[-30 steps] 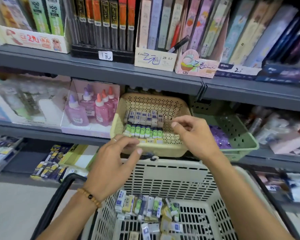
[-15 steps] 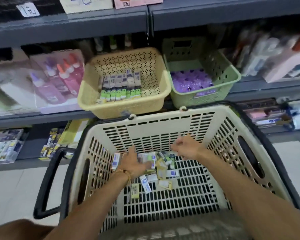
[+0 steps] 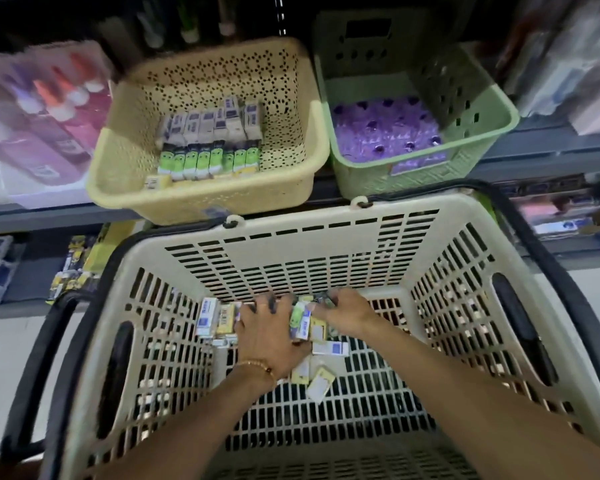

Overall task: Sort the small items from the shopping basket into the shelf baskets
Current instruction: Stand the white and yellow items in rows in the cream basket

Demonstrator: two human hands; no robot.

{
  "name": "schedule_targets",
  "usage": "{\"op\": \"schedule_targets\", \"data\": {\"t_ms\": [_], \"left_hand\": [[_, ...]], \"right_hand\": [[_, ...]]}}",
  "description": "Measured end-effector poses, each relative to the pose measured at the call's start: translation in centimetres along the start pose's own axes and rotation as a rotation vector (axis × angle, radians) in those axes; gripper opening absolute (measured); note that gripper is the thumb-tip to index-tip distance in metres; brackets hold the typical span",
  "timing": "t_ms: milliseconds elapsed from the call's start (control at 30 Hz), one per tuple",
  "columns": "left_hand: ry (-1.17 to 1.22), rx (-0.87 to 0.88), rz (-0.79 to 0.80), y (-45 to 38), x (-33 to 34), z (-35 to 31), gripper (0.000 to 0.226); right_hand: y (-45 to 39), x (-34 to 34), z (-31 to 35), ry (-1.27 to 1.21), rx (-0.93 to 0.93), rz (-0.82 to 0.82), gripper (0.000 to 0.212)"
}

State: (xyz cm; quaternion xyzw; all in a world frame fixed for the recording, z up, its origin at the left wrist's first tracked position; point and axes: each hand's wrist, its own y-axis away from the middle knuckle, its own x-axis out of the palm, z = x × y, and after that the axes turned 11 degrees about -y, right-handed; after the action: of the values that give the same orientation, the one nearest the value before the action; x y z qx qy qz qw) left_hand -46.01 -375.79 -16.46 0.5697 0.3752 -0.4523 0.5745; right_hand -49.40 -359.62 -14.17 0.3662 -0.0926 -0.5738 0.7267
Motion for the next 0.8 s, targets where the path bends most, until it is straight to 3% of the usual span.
{"op": "schedule_targets", "data": {"t_ms": [300,467,567,700,800], "left_hand": [[-0.016,0.097,-0.019,0.2,0.0,0.2,0.059],[-0.122,0.177,0.028,-0.4,-0.3,0.0,0.069],[-0.132,0.207,0.088,-0.9,-0.7,0.2,0.063],[0.069,0.222,0.182,-1.1,-1.7,1.0,0.046],[0.348,0.175,0.205,-1.0,-2.7,1.9,0.037]], "right_hand": [[0.1,-1.1,-1.1,-0.033,0.050,0.108,0.028],[-0.3,-1.2,-1.3,0.038,0.013,0.117,0.046],[-0.6,-1.4,-1.4,0.097,-0.002,0.120,0.043],[-0.3,-1.6,-1.3,0.309,-0.102,0.090,0.027],[0.0,-1.8,-1.3,0.324,-0.134,0.090,0.029]]}}
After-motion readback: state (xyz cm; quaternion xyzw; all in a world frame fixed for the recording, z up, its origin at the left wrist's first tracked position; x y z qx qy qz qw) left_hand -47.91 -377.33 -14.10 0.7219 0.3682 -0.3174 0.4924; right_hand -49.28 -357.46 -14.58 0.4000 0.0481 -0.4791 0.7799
